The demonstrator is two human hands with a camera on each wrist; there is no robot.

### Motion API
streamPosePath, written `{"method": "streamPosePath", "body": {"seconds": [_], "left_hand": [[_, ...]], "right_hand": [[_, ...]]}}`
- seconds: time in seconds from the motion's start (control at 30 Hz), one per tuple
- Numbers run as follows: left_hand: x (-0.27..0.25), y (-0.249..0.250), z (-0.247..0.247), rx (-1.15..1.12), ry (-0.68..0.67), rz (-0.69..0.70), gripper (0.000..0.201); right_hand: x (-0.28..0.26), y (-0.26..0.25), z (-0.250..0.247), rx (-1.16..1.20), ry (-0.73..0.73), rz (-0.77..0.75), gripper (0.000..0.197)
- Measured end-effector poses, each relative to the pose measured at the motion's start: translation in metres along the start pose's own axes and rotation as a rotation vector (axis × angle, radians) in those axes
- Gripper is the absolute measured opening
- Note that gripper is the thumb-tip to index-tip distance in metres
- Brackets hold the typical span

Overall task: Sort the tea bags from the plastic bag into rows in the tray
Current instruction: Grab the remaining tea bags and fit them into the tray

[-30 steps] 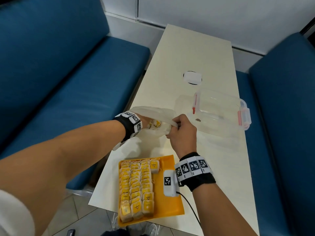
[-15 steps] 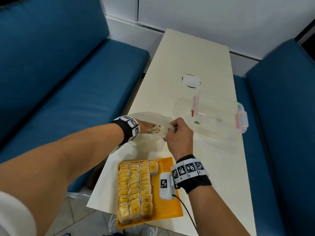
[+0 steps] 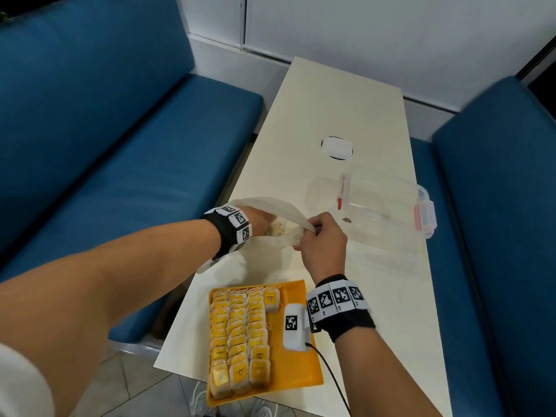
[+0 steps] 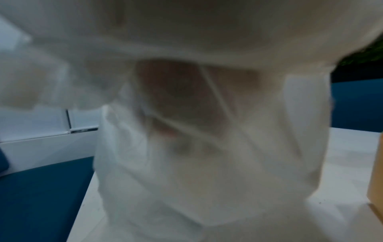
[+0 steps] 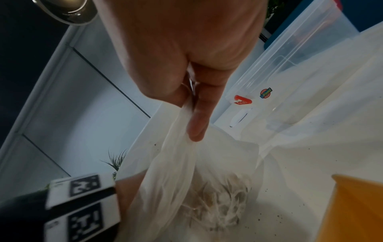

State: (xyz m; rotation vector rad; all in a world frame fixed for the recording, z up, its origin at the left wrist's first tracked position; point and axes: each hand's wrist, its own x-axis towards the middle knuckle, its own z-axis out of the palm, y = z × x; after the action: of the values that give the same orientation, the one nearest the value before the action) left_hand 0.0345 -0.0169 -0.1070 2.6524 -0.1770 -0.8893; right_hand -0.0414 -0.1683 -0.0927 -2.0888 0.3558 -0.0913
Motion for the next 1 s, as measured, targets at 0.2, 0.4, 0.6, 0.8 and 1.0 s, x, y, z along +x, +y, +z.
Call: {"method": "streamPosePath", "body": {"seconds": [0.2,0.4,0.6,0.8,1.0], "left_hand": [[-0.033,0.011,-0.017,0.354,0.111,0.197,0.025],[-0.040,0.010,-0.029,0.447,0.247,0.326,0.027],[-0.042,-0.001,-0.035,0.149,0.336,0.311,0.039],[-0.042,-0.012,-0.029,-0.002,0.328,0.256,0.038],[-0.036,-0.017,-0.017,-0.022,0.315,0.273,0.037]], "right_hand": [[0.008,-0.001,0.005,0.017,0.043,0.016,0.019],[0.012,0.002,0.004,0.013,0.059,0.054,0.016],[0.013,0.014,-0.001,-0.018,0.054,0.115,0.016],[0.012,0.022,-0.003,-0.053,-0.001,0.149,0.015],[0.011,0.021,-0.005,-0.030,-0.080,0.150,0.012]]}}
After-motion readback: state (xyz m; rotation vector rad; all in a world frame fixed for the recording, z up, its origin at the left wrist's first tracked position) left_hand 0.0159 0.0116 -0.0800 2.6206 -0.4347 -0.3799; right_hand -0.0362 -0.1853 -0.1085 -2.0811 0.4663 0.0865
